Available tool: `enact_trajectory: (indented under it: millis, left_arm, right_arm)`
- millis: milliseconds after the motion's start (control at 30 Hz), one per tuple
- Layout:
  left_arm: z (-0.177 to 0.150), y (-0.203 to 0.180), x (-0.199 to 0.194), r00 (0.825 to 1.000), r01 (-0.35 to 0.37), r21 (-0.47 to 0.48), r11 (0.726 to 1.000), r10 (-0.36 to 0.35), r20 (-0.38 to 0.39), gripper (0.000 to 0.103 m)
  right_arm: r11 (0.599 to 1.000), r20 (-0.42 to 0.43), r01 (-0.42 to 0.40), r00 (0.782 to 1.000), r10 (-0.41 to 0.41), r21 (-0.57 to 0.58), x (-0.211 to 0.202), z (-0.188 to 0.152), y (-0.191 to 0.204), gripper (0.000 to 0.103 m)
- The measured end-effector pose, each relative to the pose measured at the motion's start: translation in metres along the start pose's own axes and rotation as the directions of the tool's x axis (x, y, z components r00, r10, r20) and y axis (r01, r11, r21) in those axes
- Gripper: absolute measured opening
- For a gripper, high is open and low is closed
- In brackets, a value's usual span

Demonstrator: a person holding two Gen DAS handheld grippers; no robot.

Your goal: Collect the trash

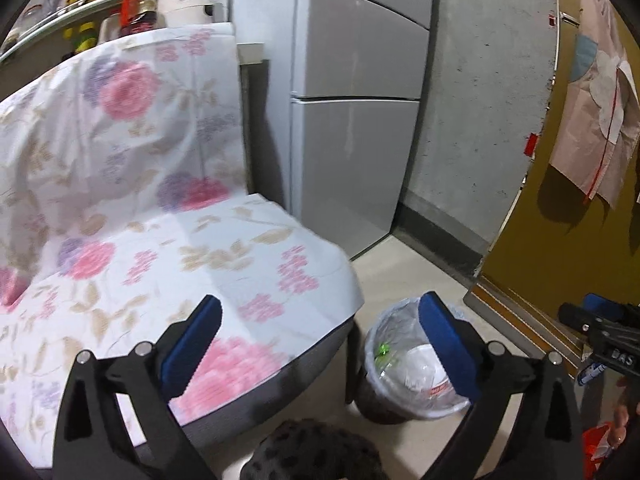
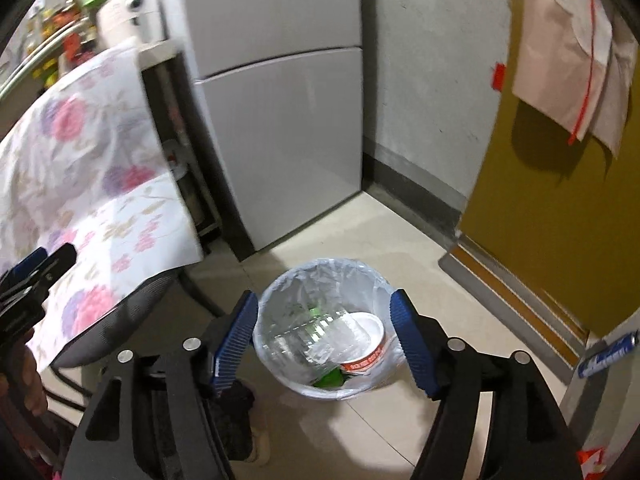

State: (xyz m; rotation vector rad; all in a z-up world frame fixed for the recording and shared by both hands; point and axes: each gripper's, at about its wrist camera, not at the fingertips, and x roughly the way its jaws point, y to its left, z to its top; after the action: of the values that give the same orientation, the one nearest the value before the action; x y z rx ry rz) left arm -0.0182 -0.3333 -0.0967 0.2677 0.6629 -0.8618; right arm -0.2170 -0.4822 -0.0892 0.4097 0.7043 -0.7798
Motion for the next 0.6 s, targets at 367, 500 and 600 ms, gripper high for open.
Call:
enact_trajectory:
  millis: [367, 500, 600]
  left_arm:
    - [0.001, 0.026, -0.065, 0.994, -0.079, -0.053, 0.995, 0.074, -0.079, 0.097]
    - [0.003, 0.034, -0.09, 0.989, -0.113, -0.035, 0.993, 0.109, -0.095, 0.097]
    - [0.001, 0.037, -0.109, 0.982, -0.165, -0.015, 0.986, 0.163, -0.092, 0.097]
  right_arm:
    - [0.99, 0.042, -0.082, 0.995, 0.087, -0.116, -0.066, 0.005, 0.043, 0.094]
    - [0.986, 0.088, -0.092, 0.991, 0.105, -0.139, -0.096, 0.009, 0.053, 0.094]
    - [0.98, 0.117, -0.108, 0.985, 0.128, -0.166, -0.113, 0.012, 0.06, 0.094]
